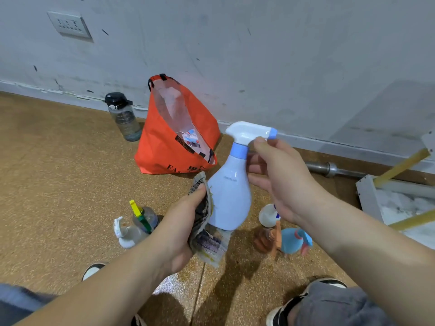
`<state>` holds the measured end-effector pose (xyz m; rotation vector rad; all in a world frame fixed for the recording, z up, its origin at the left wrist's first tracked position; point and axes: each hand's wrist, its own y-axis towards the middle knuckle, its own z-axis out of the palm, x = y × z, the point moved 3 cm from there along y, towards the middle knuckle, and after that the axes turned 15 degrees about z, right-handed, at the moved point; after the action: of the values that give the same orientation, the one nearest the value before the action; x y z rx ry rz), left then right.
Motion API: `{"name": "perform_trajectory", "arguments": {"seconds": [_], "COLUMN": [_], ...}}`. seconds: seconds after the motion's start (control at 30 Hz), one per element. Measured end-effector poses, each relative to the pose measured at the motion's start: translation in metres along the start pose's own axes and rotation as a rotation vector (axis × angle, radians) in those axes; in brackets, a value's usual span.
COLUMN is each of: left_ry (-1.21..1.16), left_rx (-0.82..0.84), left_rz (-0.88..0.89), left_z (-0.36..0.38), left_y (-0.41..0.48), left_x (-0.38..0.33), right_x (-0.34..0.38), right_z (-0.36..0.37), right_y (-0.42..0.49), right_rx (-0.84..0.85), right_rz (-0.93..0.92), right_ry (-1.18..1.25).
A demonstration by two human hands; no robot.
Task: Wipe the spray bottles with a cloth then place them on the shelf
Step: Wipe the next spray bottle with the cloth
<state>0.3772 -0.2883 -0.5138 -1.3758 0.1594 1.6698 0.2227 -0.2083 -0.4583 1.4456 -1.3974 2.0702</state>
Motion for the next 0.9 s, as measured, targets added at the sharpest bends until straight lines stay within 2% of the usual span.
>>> {"name": "perform_trajectory", "arguments": {"seconds": [0.1,0.23,0.3,0.37,0.47,0.57,0.63,0.77,0.83,0.9], "left_ry": [0.005,0.052,0.182,0.443,0.802,0.941,0.895,0.538,0.492,0.458], "left_rx": [-0.056,-0.084,-0.136,-0.161,0.018,0.092,0.096,0.221,0.270,0.220], "left_rz": [0.031,0.077,0.150,0.343,0.755,0.959,0.918,0.525,0.530,0.594], "left_z": [-0.005,-0.010,-0.012,-0.016,-0.006,0.007,0.004,-0.010,-0.006,-0.001], "left_y": [0.007,0.014,0.013,0.012,0.004,-0.005,-0.002,0.012,0.009,0.005], "left_x": [-0.002,-0.002,-0.002,-0.004,-0.012,-0.021,-0.023,-0.032,-0.037,-0.038], "right_x": [0.008,0.011,0.010,0.005,-0.007,-0.016,-0.017,-0.008,-0.007,-0.003], "right_z": [0.002,0.001,-0.001,0.001,0.008,0.015,0.013,0.010,0.010,0.009], "right_y": [-0.007,-0.008,-0.007,-0.006,-0.008,-0.013,-0.013,-0.018,-0.020,-0.018], "right_rx": [0.089,0.040,0.029,0.016,0.006,0.030,0.070,0.268,0.341,0.288], "right_rz": [-0.046,-0.139,-0.160,-0.165,-0.178,-0.196,-0.187,-0.124,-0.083,-0.054], "right_ry": [-0.099,-0.191,-0.186,-0.179,-0.213,-0.262,-0.251,-0.246,-0.259,-0.198]}}
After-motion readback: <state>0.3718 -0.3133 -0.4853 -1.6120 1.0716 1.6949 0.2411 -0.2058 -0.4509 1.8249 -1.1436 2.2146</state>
